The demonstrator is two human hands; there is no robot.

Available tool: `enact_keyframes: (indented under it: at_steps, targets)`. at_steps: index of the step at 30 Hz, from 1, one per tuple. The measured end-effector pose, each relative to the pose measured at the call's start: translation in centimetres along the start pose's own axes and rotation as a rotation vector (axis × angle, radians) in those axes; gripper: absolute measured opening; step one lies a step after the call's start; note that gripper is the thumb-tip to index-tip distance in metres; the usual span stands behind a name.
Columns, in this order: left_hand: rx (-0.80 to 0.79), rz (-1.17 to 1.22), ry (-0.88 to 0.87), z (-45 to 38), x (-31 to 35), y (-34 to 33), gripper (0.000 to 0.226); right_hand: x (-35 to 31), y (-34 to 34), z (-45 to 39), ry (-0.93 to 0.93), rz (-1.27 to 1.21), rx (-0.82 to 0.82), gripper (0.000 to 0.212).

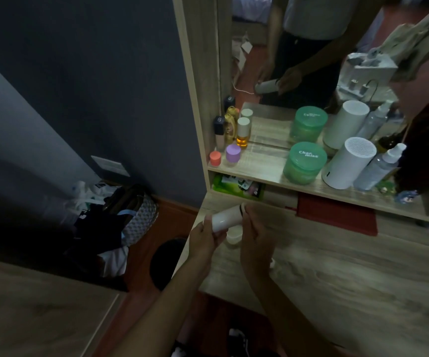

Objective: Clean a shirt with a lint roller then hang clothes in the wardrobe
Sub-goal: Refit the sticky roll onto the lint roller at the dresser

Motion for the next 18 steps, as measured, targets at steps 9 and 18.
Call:
enact_keyframes:
  at_steps: [9,18]
  targets:
    - [-0.012,0.035,-0.044,0.5,0.5,0.0,0.034,-0.2,0.2,-0.2,0.044,-0.079,0.088,0.03]
    - [-0.123,-0.078,0.06,0.8,0.2,-1.1,0.028,-0.5,0.2,-1.9,0.027,-0.118,-0.031,0.026]
Point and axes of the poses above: each hand's wrist, its own z-axis away from the middle knuckle, its own y-axis out of the back of the hand, x = y × z, the point moved 6 cm from there along -z, towards the middle knuckle, and after that the axes turned 2 degrees about -x, right-handed, at the moved point
